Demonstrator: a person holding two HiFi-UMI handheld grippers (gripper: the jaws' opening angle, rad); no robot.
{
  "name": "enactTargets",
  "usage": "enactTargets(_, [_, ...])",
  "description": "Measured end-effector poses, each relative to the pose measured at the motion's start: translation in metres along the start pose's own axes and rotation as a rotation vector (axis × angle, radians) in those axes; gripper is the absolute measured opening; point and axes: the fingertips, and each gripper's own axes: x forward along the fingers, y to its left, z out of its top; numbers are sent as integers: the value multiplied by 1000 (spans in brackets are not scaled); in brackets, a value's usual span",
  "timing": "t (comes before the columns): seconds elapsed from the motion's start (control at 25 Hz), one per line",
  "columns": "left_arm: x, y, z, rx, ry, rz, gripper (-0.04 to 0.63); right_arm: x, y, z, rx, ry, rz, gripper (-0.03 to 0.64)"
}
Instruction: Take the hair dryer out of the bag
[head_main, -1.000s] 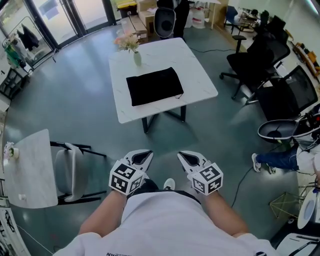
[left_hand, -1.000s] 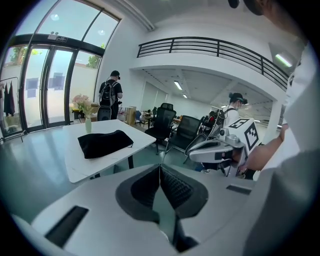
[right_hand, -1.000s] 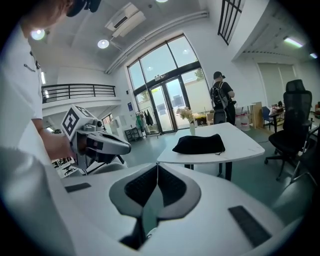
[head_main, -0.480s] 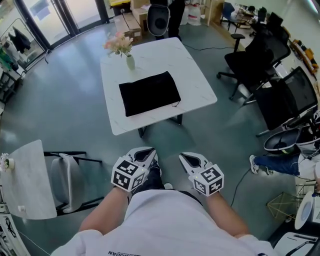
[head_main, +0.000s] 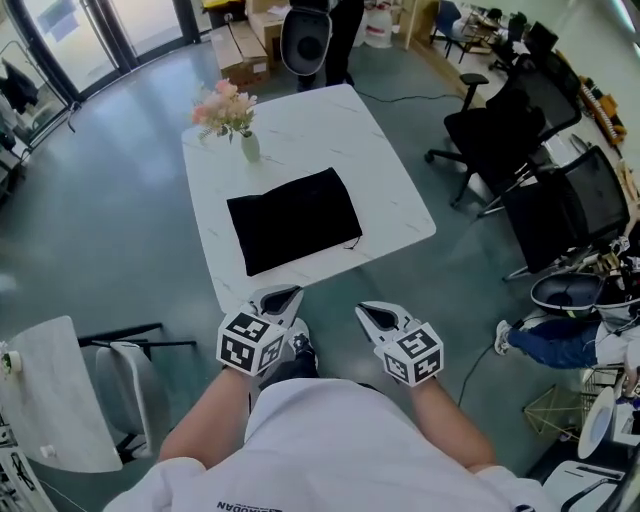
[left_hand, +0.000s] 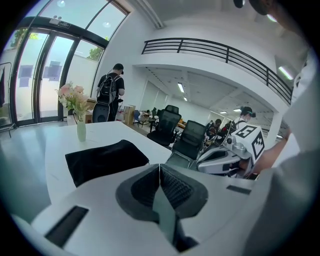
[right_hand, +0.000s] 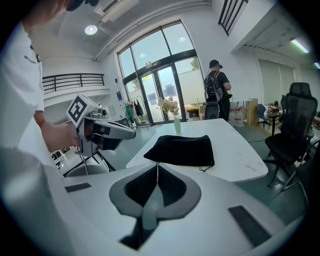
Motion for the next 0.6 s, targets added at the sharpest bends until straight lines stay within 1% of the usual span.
enactTargets(0.12, [9, 29, 22, 9, -19, -5, 18, 20, -15, 14, -11, 28, -17, 17])
enactTargets(0.2, [16, 49, 29, 14, -19, -8, 18, 35, -28, 18, -18, 49, -37, 17])
enactTargets(0.36, [28, 85, 36, 31, 21, -3, 18, 67, -46, 26, 1, 76, -55, 17])
enactTargets(0.48, [39, 101, 41, 52, 48, -13, 18, 84, -56, 36, 22, 73, -61, 17])
enactTargets(0.6, [44, 115, 46, 69, 64, -13, 18, 98, -61, 45, 15, 79, -57, 17])
